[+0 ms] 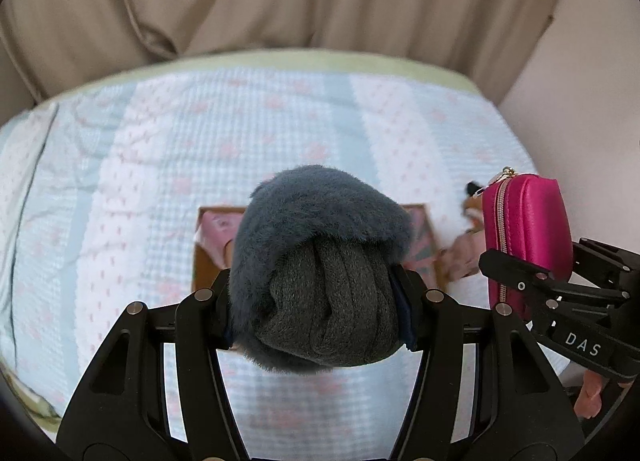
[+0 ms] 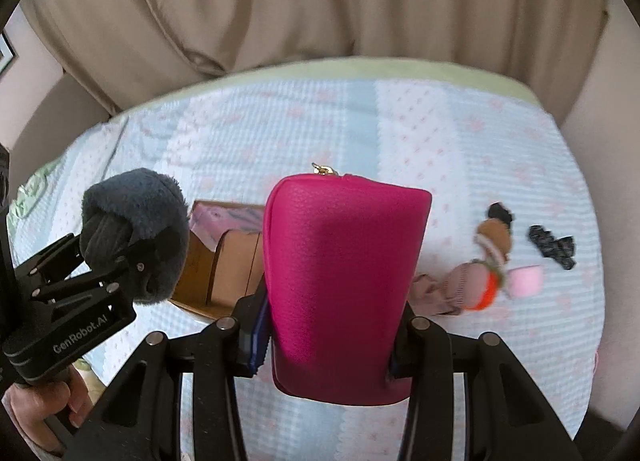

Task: Organize soft objects
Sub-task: 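Carry the grey hat and pink pouch into the box and open both grippers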

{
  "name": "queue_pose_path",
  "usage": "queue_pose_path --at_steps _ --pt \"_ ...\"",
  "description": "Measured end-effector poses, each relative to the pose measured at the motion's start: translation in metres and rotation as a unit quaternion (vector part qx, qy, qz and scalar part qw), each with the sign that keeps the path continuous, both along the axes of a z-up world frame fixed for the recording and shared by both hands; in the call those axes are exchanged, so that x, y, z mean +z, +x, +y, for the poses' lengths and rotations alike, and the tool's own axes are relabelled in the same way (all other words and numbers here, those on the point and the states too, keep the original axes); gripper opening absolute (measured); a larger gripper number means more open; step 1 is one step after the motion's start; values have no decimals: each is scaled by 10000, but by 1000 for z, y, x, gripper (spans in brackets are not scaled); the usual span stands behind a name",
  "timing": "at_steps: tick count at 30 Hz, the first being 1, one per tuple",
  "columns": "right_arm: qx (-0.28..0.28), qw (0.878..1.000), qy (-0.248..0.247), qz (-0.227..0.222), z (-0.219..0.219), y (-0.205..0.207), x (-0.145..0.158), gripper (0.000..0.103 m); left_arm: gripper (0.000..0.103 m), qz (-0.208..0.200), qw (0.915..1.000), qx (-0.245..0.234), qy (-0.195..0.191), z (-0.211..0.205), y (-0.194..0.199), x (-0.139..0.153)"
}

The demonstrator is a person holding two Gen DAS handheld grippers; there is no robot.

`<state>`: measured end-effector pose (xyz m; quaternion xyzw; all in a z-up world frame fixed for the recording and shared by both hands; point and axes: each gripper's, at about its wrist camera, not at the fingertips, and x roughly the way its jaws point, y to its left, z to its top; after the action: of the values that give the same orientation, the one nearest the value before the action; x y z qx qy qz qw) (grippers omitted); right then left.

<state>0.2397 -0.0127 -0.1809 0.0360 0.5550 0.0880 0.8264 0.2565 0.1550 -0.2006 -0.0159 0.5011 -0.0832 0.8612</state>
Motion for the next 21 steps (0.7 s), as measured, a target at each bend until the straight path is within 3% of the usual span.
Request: queue_pose_path --at_steps 9,21 --pt "557 9956 -111 746 47 35 -74 41 54 938 9956 70 -13 35 45 -87" --pt "1207 9826 -246 1391 60 60 -176 42 54 1844 9827 73 122 24 101 -194"
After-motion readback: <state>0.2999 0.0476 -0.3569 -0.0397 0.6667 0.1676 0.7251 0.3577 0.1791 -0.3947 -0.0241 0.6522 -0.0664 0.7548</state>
